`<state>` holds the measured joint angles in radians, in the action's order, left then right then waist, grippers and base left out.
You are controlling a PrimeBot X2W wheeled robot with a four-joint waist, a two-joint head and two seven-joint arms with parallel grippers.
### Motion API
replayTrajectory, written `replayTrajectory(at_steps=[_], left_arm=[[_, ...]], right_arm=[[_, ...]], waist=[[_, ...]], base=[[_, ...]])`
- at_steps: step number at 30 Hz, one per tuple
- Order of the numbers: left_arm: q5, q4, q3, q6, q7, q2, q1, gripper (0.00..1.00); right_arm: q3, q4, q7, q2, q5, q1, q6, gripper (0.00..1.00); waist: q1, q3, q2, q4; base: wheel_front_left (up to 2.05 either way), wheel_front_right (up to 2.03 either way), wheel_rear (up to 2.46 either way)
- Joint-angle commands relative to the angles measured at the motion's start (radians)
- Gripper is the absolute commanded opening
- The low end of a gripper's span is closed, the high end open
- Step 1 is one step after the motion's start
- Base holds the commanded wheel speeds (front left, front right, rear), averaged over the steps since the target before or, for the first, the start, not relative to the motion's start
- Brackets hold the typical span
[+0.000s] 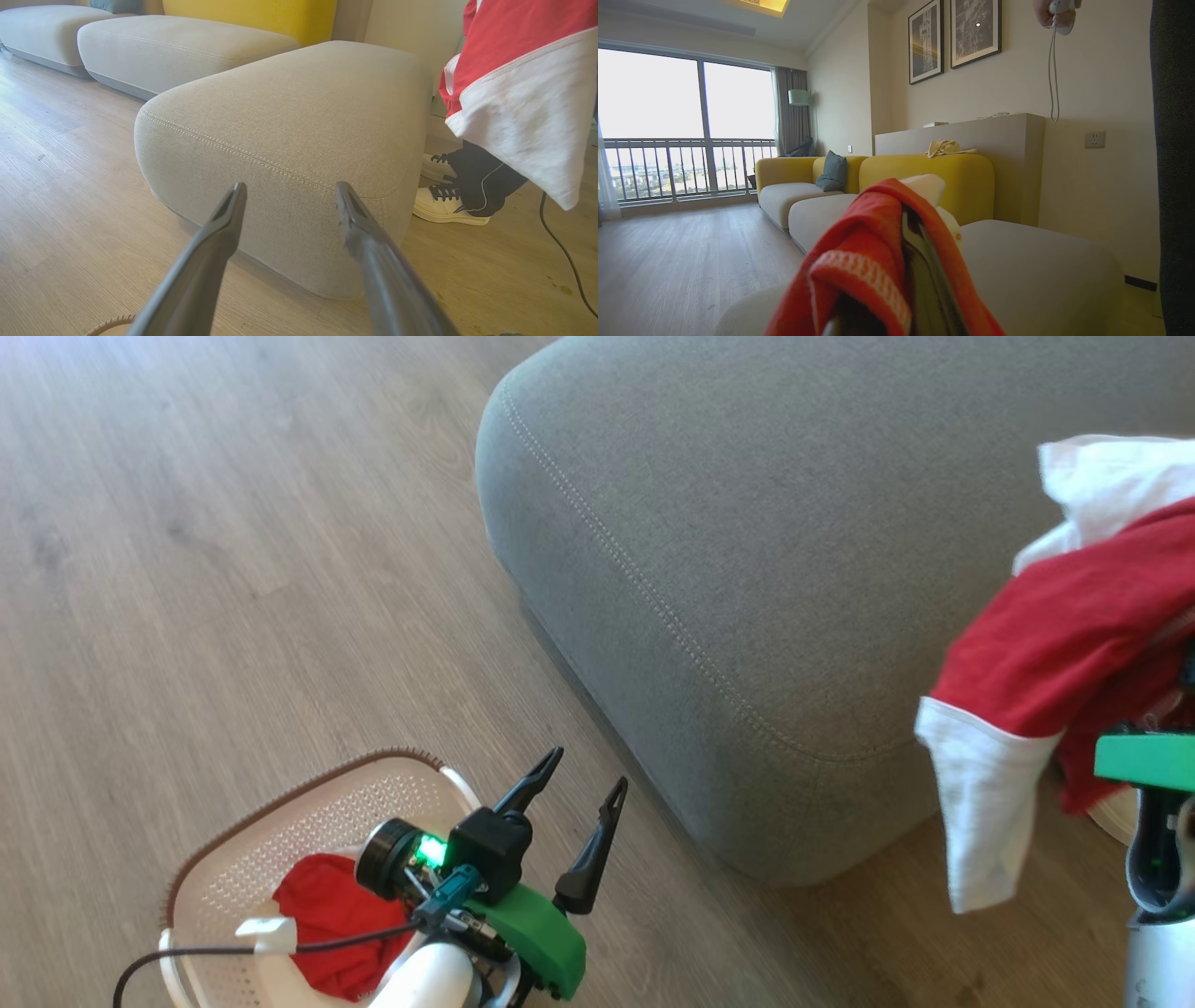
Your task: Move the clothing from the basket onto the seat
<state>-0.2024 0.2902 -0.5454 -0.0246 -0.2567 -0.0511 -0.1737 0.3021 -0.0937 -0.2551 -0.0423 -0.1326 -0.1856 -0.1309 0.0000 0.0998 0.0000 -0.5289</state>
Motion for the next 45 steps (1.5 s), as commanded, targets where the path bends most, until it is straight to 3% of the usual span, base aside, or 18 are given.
replayTrajectory(at_steps=[1, 15, 20, 30, 45], left_arm=[[0.004, -0.029, 0.032, -0.006, -0.005, 0.001, -0.036, 1.00], [0.003, -0.023, 0.031, -0.015, -0.005, 0.001, -0.042, 1.00], [0.017, -0.023, 0.029, -0.017, -0.005, 0.001, -0.055, 1.00], [0.119, 0.022, 0.069, -0.048, -0.005, -0.002, -0.161, 1.00], [0.194, 0.044, 0.060, -0.073, -0.005, -0.040, -0.252, 1.00]], right_arm=[[-0.017, -0.037, -0.007, -0.008, -0.005, -0.013, 0.000, 0.00], [0.017, -0.033, -0.007, -0.008, 0.053, -0.031, 0.000, 0.00], [0.027, -0.015, -0.007, -0.051, 0.083, -0.065, 0.000, 0.00], [0.031, 0.143, -0.007, -0.246, 0.067, -0.308, 0.000, 0.00], [-0.089, 0.522, -0.007, -0.450, -0.006, -0.712, 0.000, 0.00]], waist=[[0.0000, 0.005, 0.0000, -0.002], [0.0000, 0.007, 0.0000, 0.027], [0.0000, 0.043, 0.0000, 0.046], [0.0000, 0.227, 0.0000, 0.081], [0.0000, 0.443, 0.0000, 0.117]], base=[[0.00, 0.00, 0.00], [0.00, 0.00, 0.00], [0.00, 0.00, 0.00], [0.00, 0.00, 0.00], [0.00, 0.00, 0.00]])
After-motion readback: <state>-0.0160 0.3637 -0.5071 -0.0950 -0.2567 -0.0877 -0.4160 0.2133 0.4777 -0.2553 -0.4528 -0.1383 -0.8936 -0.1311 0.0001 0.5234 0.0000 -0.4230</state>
